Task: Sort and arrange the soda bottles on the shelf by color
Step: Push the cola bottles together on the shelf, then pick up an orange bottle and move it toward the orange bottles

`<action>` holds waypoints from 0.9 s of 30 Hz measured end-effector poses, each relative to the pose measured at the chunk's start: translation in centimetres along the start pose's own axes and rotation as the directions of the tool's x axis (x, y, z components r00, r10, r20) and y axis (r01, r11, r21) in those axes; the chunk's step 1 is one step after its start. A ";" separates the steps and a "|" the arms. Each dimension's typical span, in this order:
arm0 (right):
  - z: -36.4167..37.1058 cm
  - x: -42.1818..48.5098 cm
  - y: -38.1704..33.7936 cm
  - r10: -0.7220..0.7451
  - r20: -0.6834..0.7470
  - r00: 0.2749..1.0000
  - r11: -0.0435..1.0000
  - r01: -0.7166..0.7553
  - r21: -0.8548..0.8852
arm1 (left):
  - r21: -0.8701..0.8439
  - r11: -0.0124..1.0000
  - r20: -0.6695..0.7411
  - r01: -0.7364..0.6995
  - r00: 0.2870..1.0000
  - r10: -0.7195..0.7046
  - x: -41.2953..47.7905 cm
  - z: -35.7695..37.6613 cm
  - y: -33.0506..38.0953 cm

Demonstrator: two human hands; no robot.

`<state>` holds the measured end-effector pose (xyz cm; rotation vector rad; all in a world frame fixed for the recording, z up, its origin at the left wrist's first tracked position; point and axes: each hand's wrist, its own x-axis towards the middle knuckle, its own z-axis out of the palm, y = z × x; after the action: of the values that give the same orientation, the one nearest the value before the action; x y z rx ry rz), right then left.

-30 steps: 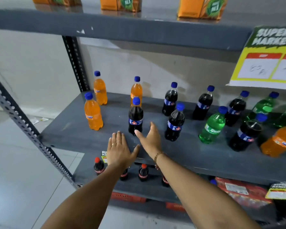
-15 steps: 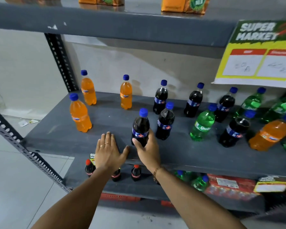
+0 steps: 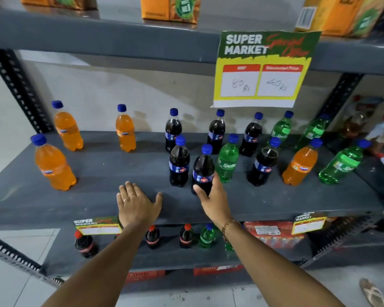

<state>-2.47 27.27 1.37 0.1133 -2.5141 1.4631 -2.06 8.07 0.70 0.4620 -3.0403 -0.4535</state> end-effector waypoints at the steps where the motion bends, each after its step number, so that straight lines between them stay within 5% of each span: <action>1: -0.3 -0.1 0.4 -0.003 0.007 1.000 1.000 0.003 0.003 | -0.011 1.000 -0.010 0.025 1.000 -0.025 0.1 0.1 0.4; 3: -1.4 -0.8 1.2 0.023 -0.080 0.997 0.999 -0.020 0.040 | -0.014 0.998 -0.033 0.057 0.998 -0.057 0.2 0.3 0.7; 5: -3.2 -0.9 2.2 0.063 -0.354 0.933 0.995 -0.031 0.095 | 0.004 0.998 -0.065 0.067 0.996 -0.067 0.4 0.5 0.7; 8: -7.1 1.3 4.6 0.136 -0.784 0.606 0.990 -0.106 0.089 | 0.023 0.998 -0.081 0.062 0.995 -0.060 0.5 0.9 1.0; 11: -10.8 4.0 6.6 0.327 -0.843 0.428 0.938 -0.252 0.237 | 0.030 0.999 -0.062 0.035 0.998 -0.033 0.8 1.3 2.1; 16: -14.8 6.7 9.3 0.411 -0.791 0.453 0.906 -0.299 0.300 | 0.044 0.998 -0.077 0.055 0.996 -0.051 1.2 1.8 2.9; 21: -15.8 6.4 11.0 0.337 -0.774 0.535 0.939 -0.249 0.237 | 0.019 0.998 -0.124 0.053 0.991 -0.050 1.4 2.1 2.6; 27: -14.8 3.5 8.8 0.301 -0.806 0.510 0.952 -0.216 0.219 | 0.005 1.000 -0.138 0.028 0.990 -0.027 1.4 2.2 2.4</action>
<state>-5.09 44.64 1.79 -0.8101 -1.6815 1.2665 -4.23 10.49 -0.73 0.5131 -2.9073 -0.3946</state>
